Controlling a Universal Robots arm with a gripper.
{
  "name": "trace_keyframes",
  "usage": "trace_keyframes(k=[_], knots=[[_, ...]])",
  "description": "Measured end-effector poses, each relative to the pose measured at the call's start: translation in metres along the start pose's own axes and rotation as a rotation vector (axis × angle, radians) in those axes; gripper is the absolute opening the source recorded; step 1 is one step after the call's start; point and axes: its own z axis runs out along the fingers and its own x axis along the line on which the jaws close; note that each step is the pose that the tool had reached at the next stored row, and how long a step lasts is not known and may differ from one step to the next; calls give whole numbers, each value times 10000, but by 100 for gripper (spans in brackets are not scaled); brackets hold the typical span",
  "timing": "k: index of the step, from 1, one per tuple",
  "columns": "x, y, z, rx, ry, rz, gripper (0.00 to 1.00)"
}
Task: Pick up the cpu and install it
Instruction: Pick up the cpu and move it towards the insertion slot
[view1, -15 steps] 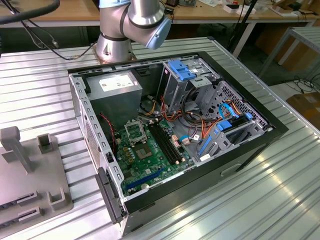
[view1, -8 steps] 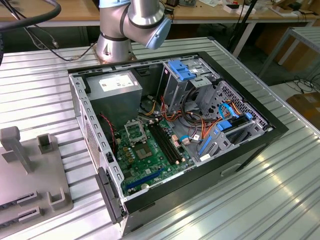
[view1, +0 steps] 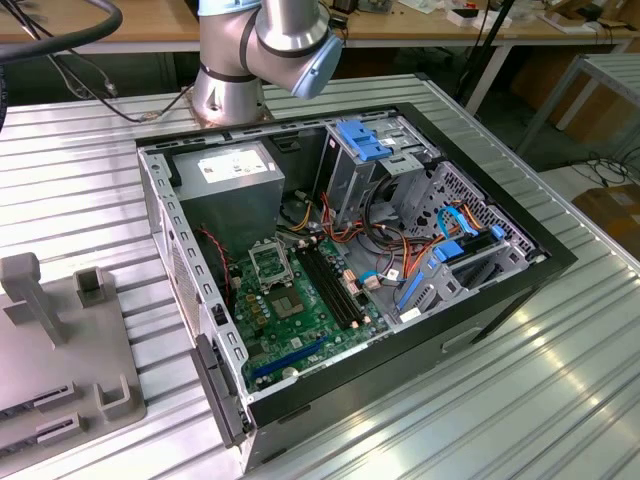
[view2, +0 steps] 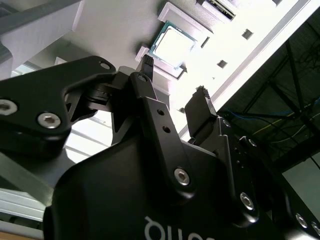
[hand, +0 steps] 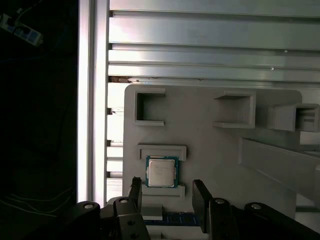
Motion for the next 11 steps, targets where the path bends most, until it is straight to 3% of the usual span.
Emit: trace_keyframes(k=[4, 11], knots=[[-1, 0, 35, -1, -1, -1, 53], [-1, -16, 170, 0, -1, 55, 53]])
